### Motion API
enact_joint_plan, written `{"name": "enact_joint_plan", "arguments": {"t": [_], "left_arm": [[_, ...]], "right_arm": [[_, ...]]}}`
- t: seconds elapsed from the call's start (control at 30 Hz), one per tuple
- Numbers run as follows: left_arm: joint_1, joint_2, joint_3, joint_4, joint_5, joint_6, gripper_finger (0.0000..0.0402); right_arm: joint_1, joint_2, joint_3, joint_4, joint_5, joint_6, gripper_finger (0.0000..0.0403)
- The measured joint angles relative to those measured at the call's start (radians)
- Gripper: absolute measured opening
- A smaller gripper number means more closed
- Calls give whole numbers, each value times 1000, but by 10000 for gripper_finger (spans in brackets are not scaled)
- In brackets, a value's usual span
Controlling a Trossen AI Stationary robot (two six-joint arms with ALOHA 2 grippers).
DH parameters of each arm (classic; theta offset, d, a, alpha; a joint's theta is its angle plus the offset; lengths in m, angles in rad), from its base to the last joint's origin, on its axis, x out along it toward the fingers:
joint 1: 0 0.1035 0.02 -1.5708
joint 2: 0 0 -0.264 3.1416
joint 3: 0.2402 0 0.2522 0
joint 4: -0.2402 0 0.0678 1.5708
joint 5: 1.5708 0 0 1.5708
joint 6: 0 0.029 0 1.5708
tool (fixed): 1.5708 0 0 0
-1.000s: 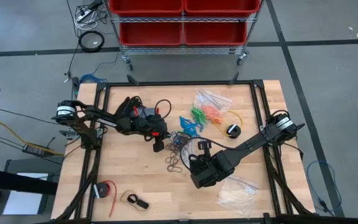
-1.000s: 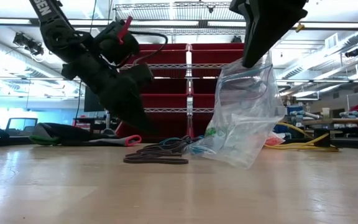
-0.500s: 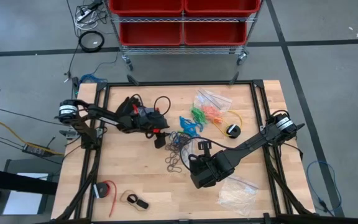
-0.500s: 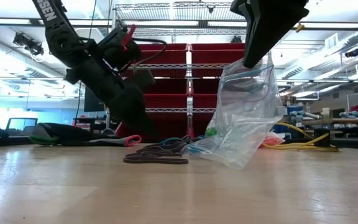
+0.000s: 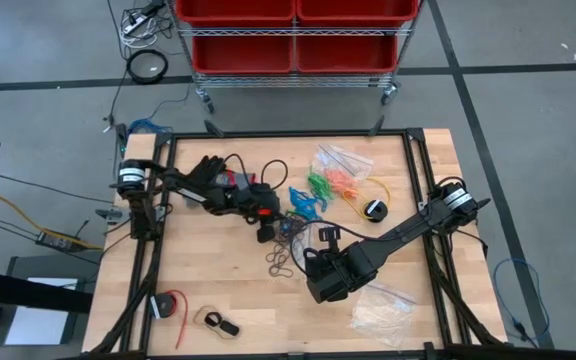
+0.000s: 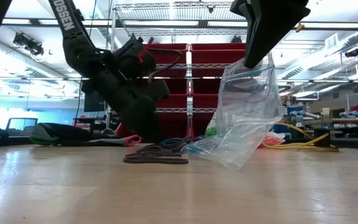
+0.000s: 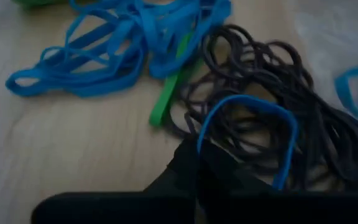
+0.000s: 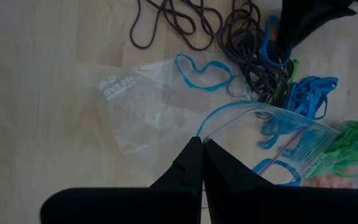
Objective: Sort rubber bands
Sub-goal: Put the blue rubber band into the transparent zip bag
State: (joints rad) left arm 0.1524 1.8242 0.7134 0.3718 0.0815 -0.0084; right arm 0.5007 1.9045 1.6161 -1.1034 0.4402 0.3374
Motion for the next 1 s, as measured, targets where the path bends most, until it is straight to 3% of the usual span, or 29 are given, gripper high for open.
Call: {"name": "enact_joint_plan", "arguments": {"t": [0.27,0.5,0.7,1.0], "left_arm": [[-2,-243,-5,-200,-26,25,4],[-32,-433,12,-219,-29,30,2],[-31,-436,31,-281,-27,34,6],[-37,-392,32,-263,-24,8,42]], "right_arm": [[0,0,0,-2,-8,0,0],[0,0,0,1,-9,0,0],[0,0,0,2,-17,0,0],[0,0,0,2,-17,0,0]]}}
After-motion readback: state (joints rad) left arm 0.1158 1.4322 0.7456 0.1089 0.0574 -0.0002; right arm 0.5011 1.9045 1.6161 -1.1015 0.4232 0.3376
